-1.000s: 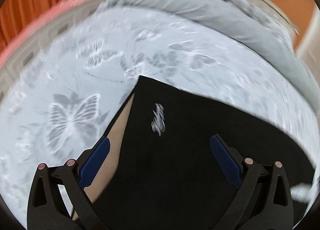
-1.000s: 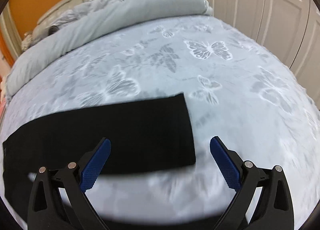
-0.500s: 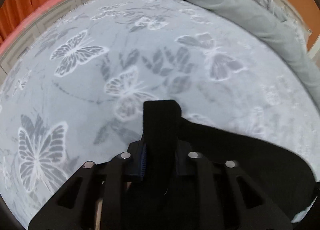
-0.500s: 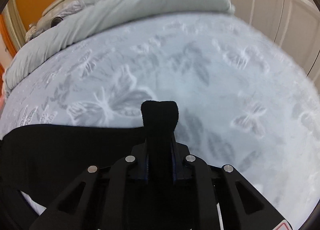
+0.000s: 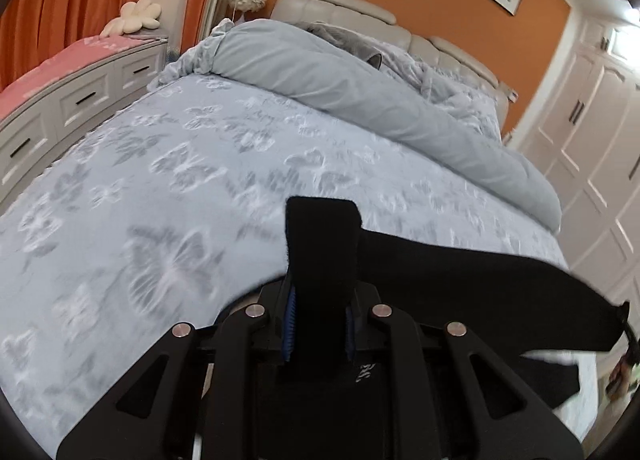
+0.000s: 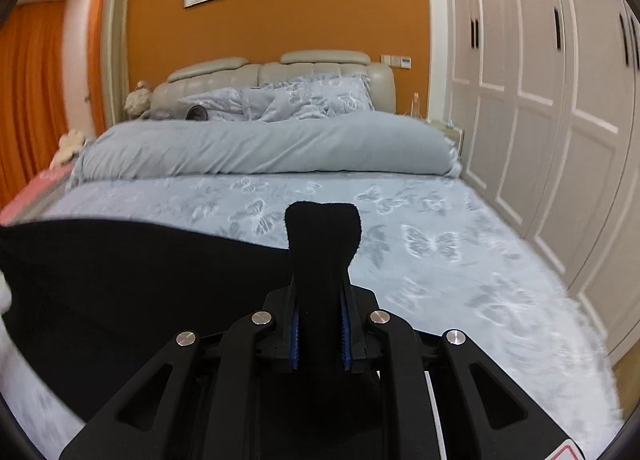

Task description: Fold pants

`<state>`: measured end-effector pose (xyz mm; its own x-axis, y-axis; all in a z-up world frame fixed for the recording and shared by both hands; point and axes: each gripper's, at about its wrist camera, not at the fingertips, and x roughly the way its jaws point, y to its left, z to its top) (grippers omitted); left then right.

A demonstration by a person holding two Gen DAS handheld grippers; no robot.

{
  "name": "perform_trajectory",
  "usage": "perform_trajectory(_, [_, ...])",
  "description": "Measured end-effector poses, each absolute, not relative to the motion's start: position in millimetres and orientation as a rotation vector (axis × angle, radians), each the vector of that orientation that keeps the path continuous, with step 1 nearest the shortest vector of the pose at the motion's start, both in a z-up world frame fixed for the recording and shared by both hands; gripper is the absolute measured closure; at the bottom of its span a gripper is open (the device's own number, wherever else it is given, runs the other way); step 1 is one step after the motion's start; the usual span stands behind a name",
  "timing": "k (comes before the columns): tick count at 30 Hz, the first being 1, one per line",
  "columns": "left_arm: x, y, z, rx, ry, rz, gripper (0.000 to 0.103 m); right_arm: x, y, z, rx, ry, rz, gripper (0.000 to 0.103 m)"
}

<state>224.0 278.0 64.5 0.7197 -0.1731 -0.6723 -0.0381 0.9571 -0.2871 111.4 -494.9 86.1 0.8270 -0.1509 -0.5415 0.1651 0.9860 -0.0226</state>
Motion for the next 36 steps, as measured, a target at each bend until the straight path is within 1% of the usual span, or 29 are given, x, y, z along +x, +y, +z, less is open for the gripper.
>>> perform_trajectory(2, [193,283,45,-0.271,0.823,-0.070,0.085,87,-502,68,0.037,0.616,-0.168,0.089])
perform_trajectory(4, [172,286,18,-0.251,0.879,-0.048,0.084,66,-506,37,0.036,0.689,-0.167,0.088])
perform_trajectory(5, [163,288,1,-0.249,0.914,-0.034,0.082,57,-505,21,0.042,0.724,-0.164,0.087])
perform_trajectory(6, [152,288,-12,-0.255,0.936,-0.028,0.077,51,-505,7,0.044,0.756,-0.167,0.086])
perform_trajectory(7, [144,289,-30,-0.264,0.970,-0.020,0.076,43,-505,-9,0.041,0.789,-0.177,0.084])
perform_trajectory(8, [134,289,-48,-0.275,1.002,0.001,0.075,36,-505,-21,0.046,0.807,-0.178,0.075])
perform_trajectory(9, [126,290,-57,-0.303,1.012,-0.009,0.073,27,-504,-29,0.051,0.819,-0.190,0.070])
perform_trajectory(10, [119,293,-62,-0.331,1.016,-0.017,0.067,16,-505,-35,0.058,0.821,-0.210,0.060])
perform_trajectory(11, [108,296,-63,-0.372,1.003,-0.012,0.055,4,-502,-37,0.075,0.812,-0.217,0.051])
perform_trajectory(12, [97,300,-61,-0.428,0.976,-0.010,0.043,-8,-506,-37,0.112,0.795,-0.229,0.046])
perform_trajectory(13, [88,303,-58,-0.481,0.956,-0.016,0.037,-15,-507,-35,0.139,0.780,-0.236,0.040])
perform_trajectory(14, [80,308,-55,-0.539,0.943,-0.023,0.026,-26,-510,-30,0.179,0.758,-0.247,0.037])
perform_trajectory(15, [72,315,-52,-0.634,0.918,-0.038,0.021,-33,-513,-27,0.206,0.742,-0.249,0.036])
perform_trajectory(16, [69,318,-51,-0.686,0.902,-0.050,0.013,-43,-514,-22,0.240,0.721,-0.250,0.036])
perform_trajectory(17, [67,323,-52,-0.758,0.896,-0.057,0.009,-46,-512,-20,0.265,0.707,-0.250,0.034])
perform_trajectory(18, [68,326,-55,-0.847,0.895,-0.067,0.009,-52,-512,-16,0.309,0.690,-0.243,0.032])
perform_trajectory(19, [68,327,-59,-0.900,0.893,-0.082,0.009,-56,-511,-13,0.362,0.672,-0.228,0.027])
perform_trajectory(20, [72,327,-65,-0.961,0.903,-0.092,0.009,-59,-508,-11,0.398,0.663,-0.215,0.026])
perform_trajectory(24, [92,315,-99,-1.155,1.002,-0.131,0.009,-63,-495,-11,0.500,0.687,-0.181,0.025])
perform_trajectory(25, [98,311,-106,-1.212,1.011,-0.151,0.013,-61,-491,-12,0.523,0.707,-0.171,0.025])
perform_trajectory(26, [102,309,-109,-1.240,1.012,-0.157,0.026,-61,-489,-13,0.544,0.717,-0.167,0.025])
perform_trajectory(27, [107,306,-110,-1.259,1.013,-0.163,0.033,-61,-489,-16,0.577,0.743,-0.176,0.025])
perform_trajectory(34, [121,301,-95,-1.279,1.006,-0.176,0.032,-70,-508,-39,0.892,0.754,-0.128,0.025])
perform_trajectory(36, [127,298,-97,-1.285,1.011,-0.168,0.032,-61,-512,-48,0.939,0.813,-0.159,0.024])
